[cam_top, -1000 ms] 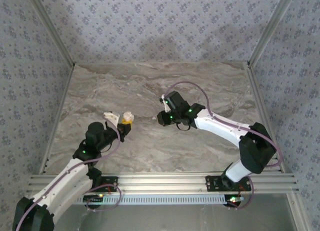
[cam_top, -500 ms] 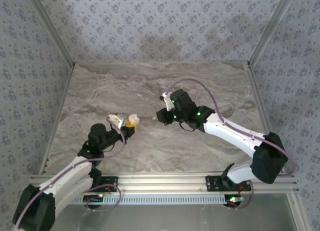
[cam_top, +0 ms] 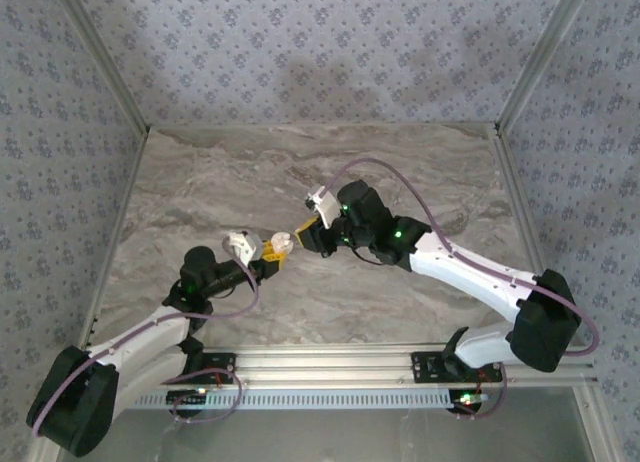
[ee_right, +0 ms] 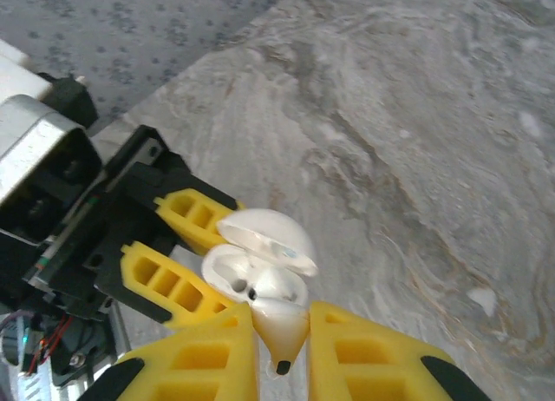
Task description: Insert the wireless bluetooth earbuds into the charging case
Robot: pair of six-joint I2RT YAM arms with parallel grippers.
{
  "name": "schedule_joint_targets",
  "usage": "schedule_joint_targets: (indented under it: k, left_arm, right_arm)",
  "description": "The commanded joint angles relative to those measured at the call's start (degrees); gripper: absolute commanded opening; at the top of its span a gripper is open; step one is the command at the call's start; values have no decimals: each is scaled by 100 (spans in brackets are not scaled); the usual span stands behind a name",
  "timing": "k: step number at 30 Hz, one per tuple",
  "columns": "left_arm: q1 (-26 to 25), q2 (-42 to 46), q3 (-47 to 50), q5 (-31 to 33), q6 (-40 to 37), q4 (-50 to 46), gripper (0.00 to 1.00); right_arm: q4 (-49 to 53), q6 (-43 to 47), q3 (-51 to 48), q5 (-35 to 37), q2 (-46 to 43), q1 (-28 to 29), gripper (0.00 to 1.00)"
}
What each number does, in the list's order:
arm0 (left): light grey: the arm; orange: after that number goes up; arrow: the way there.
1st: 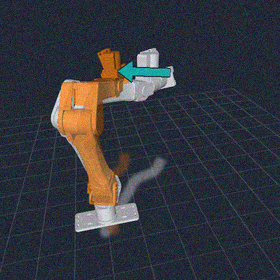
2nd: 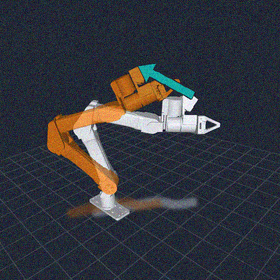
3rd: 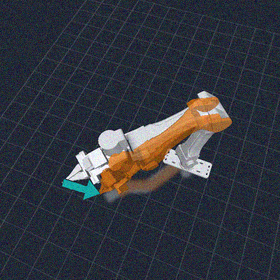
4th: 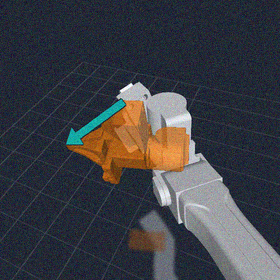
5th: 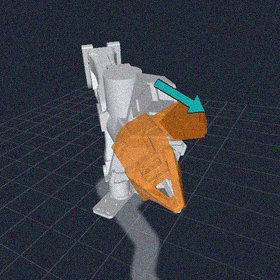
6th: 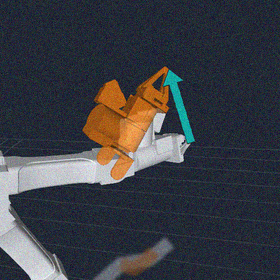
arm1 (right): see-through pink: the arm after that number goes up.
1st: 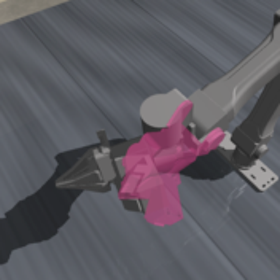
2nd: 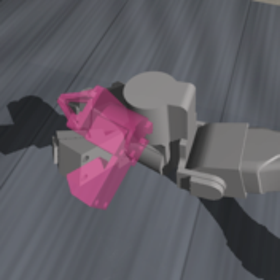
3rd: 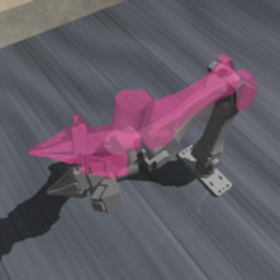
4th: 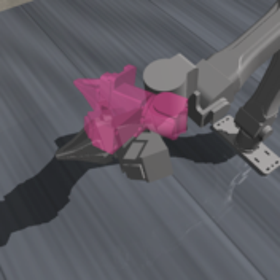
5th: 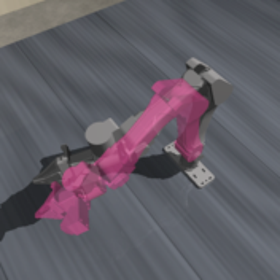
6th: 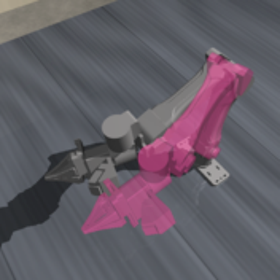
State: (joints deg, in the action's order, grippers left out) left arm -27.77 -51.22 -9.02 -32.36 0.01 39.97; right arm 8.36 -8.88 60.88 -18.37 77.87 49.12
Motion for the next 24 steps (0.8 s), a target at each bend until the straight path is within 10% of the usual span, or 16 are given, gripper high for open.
schedule_joint_targets:
  k: [1, 24]
  left_arm:
    - [-47, 15, 33, -405, -261, 424, 5]
    - [-179, 229, 2, -601, -245, 416, 5]
  right_arm:
    - [-327, 357, -34, -351, -174, 114, 18]
    - [-98, 1081, 205, 8, 216, 514, 18]
